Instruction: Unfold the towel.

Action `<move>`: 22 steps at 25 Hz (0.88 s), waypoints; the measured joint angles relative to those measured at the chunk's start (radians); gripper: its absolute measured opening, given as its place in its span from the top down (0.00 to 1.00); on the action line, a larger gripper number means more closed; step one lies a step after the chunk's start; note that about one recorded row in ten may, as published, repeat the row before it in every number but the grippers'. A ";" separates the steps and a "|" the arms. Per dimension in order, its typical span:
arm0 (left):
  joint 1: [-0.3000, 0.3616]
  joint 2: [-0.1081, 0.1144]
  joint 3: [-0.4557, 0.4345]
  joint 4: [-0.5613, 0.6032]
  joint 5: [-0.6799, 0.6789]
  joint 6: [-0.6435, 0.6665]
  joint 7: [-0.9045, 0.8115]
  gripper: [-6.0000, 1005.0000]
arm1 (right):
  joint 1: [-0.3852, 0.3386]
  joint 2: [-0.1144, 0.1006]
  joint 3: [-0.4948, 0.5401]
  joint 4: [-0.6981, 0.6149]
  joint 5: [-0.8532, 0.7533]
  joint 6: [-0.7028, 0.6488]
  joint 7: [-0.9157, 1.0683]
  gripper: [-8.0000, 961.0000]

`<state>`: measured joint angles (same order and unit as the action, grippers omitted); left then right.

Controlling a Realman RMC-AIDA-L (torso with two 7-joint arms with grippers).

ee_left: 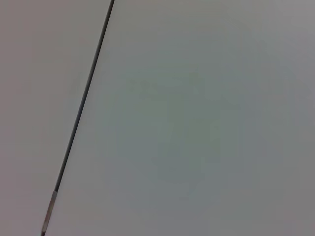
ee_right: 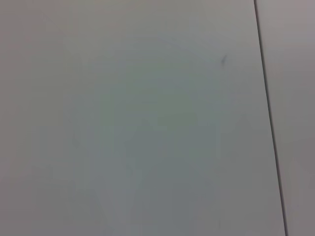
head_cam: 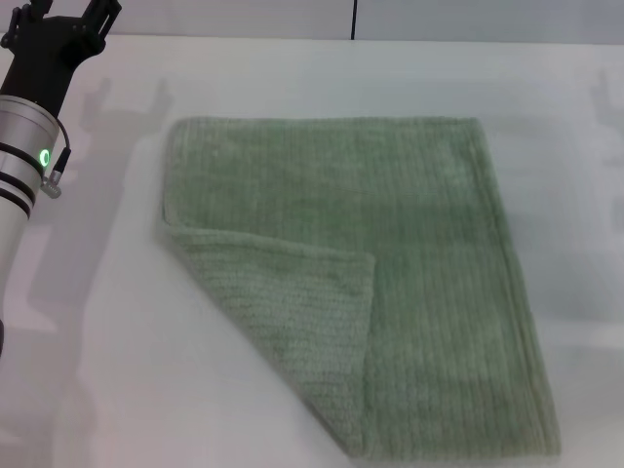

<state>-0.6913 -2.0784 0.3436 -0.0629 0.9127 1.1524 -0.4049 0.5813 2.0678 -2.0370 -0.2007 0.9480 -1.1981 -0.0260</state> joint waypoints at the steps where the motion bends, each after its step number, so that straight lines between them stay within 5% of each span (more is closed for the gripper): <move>1: 0.001 0.000 0.000 0.000 0.000 0.000 0.000 0.14 | 0.000 0.000 0.000 0.000 0.000 0.001 0.000 0.23; 22: 0.006 0.000 0.000 0.000 -0.002 0.007 0.000 0.14 | 0.000 0.001 -0.002 -0.004 -0.039 0.032 0.000 0.32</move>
<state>-0.6856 -2.0784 0.3436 -0.0630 0.9112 1.1597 -0.4049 0.5813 2.0688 -2.0385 -0.2048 0.9095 -1.1660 -0.0260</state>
